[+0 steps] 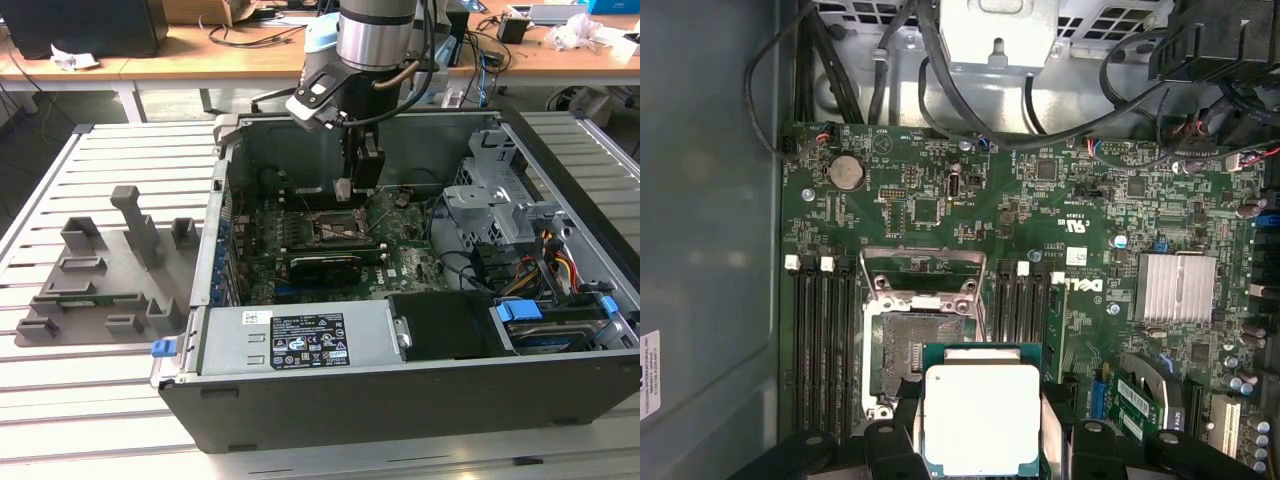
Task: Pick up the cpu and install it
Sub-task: 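Place the cpu into insertion slot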
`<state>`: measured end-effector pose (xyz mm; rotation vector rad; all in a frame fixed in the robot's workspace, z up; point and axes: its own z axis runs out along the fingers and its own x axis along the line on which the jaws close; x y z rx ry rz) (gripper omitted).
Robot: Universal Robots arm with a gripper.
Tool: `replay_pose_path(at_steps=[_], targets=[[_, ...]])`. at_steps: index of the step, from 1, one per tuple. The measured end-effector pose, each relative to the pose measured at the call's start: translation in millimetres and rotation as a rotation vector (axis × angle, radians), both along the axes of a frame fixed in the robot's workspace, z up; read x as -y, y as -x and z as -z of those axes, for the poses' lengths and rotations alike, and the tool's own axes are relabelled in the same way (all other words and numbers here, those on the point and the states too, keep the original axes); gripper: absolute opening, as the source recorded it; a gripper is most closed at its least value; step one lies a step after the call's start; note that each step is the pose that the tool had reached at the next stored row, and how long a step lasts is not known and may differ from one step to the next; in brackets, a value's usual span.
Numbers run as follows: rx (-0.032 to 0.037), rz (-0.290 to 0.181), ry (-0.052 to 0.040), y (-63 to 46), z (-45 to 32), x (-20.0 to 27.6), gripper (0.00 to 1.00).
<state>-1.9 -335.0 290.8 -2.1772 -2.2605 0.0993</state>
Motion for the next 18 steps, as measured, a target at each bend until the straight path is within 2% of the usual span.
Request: replay_pose_path(at_steps=[3,11,14,18], targets=[[-0.0001,0.000,0.0051,0.0,0.1,0.1,0.55],[-0.0001,0.000,0.0117,0.0,0.9,0.0,0.55],[-0.0001,0.000,0.0190,0.0,1.8,0.0,0.55],[-0.0001,0.000,0.0233,0.0,3.3,0.0,0.55]])
